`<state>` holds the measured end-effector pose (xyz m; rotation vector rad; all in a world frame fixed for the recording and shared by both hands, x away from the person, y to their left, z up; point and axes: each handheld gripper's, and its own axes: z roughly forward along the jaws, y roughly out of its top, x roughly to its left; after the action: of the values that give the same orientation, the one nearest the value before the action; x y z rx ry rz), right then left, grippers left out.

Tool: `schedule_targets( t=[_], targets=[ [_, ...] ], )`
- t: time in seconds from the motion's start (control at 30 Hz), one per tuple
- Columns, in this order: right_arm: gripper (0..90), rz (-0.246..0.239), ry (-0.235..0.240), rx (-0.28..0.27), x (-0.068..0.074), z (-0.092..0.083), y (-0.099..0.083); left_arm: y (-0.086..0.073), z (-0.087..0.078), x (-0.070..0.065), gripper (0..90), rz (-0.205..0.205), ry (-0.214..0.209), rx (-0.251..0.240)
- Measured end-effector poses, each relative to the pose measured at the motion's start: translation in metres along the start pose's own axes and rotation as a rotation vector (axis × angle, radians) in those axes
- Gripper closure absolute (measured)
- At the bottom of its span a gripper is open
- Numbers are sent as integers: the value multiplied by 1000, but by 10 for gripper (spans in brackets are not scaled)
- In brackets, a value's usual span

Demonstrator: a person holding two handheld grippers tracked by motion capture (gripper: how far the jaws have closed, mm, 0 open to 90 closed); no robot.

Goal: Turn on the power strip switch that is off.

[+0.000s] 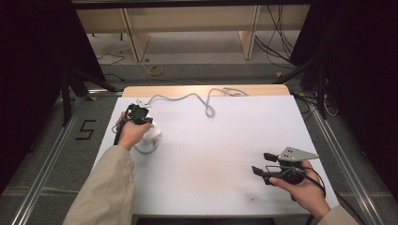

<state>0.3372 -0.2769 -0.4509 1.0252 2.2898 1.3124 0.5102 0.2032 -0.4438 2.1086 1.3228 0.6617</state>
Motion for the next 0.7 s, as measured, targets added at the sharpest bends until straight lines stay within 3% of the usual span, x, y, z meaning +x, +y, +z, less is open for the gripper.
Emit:
schedule_targets(
  t=[0.43, 0.7],
  targets=[
    [286, -1, 0, 0, 0, 0, 0, 8, 2, -3, 897, 29, 4, 22],
    [286, -3, 1, 1, 0, 0, 0, 7, 5, -3, 896, 23, -1, 53]
  ],
)
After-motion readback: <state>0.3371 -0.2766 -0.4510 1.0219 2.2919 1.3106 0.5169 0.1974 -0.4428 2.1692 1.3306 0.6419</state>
